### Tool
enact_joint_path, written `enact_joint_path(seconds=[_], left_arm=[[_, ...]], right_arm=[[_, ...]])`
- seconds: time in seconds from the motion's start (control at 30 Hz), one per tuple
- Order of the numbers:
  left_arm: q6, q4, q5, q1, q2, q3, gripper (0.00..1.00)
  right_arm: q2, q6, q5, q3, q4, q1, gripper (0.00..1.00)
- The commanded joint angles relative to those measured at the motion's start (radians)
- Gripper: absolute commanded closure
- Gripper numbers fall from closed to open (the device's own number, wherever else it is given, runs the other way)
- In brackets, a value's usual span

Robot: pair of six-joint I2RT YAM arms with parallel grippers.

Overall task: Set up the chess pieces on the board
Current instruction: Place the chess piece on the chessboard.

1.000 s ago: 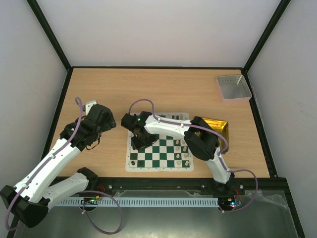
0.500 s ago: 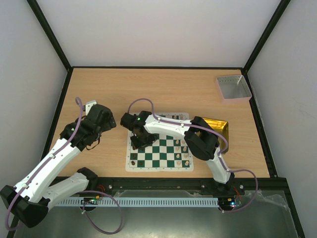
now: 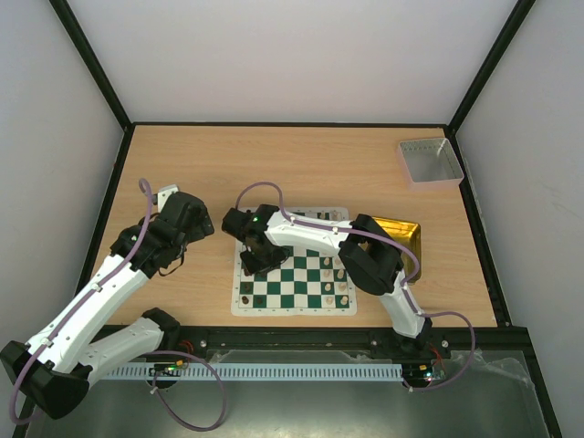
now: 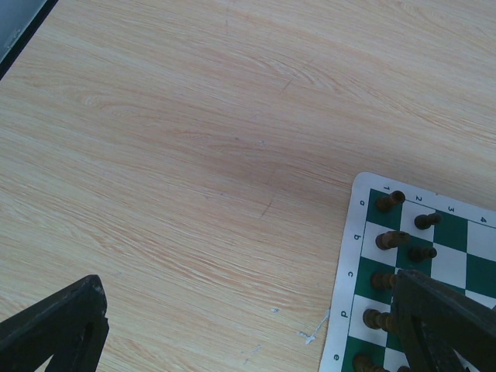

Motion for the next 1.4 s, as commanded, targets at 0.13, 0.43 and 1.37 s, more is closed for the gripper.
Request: enact_joint_path(seconds=[0.13,0.43,1.37], left_arm=[[-0.001,-0.006,-0.013,-0.007,0.005,0.002,0.01],[-0.002,-0.006,-0.012,-0.011,0.002,0.002,0.01],[-0.003,-0.006,-0.014,-0.013,0.000,0.002,0.01]], right_arm=[[0.026,-0.002,-0.012,-0.021,-0.017,0.003,0.80],[0.029,-0.002,-0.020,-0.025,-0.010,0.003,0.83],[0.018,-0.001,0.011,0.014,-0.017,0.003,0.88]])
